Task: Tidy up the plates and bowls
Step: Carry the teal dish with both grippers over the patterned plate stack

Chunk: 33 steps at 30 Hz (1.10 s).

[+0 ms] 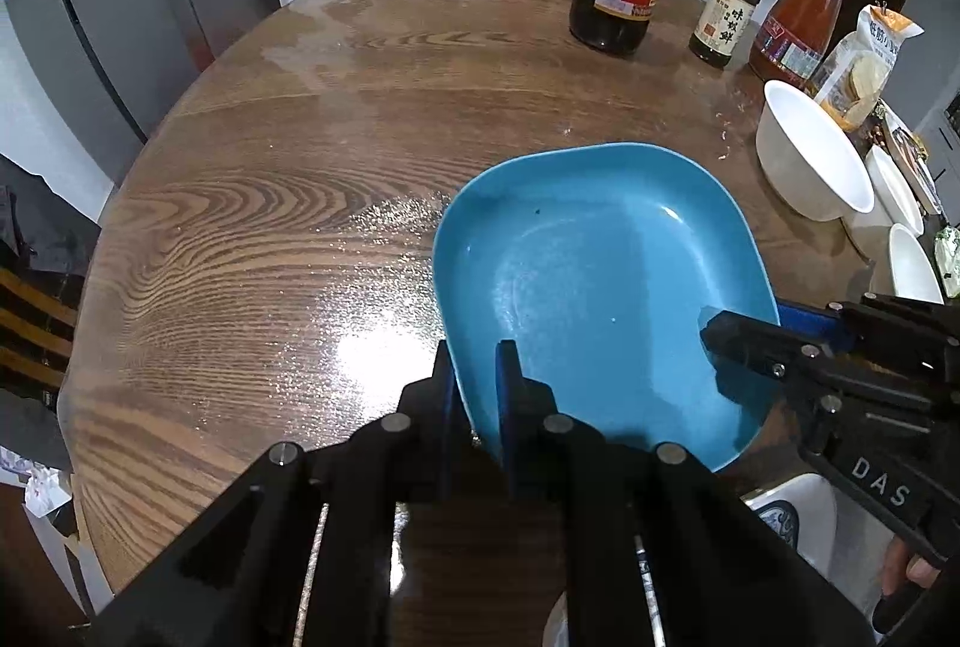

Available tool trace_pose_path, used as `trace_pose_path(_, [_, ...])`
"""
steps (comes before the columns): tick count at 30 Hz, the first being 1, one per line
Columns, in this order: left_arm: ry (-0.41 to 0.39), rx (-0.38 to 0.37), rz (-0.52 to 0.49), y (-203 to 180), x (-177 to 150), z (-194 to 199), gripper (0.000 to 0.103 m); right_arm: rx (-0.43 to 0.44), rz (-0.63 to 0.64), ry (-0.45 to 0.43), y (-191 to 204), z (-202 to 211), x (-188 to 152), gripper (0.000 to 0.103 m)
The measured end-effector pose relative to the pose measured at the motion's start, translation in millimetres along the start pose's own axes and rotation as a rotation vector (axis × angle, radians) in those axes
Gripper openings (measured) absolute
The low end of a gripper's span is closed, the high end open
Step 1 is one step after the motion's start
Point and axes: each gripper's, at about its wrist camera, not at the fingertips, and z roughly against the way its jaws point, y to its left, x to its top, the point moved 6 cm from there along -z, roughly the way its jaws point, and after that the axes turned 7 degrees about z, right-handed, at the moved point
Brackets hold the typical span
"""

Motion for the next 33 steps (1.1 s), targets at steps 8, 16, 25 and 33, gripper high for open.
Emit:
trace_pose_path(8, [-0.038, 0.011, -0.004, -2, -1, 12, 0.011, 0.022, -0.016, -0.031, 1, 14, 2, 0.019])
trace_pose_path(16, [-0.08, 0.019, -0.02, -7, -5, 30, 0.011, 0.039, -0.033, -0.065, 1, 30, -1, 0.019])
trace_pose_path(25, [-0.129, 0.027, -0.042, -13, -11, 53, 0.012, 0.045, -0.031, -0.107, 0, 53, -8, 0.019])
trace_pose_path(33, [-0.157, 0.027, -0.053, -22, -20, 69, 0.012, 0.049, -0.032, -0.132, 2, 69, -19, 0.019])
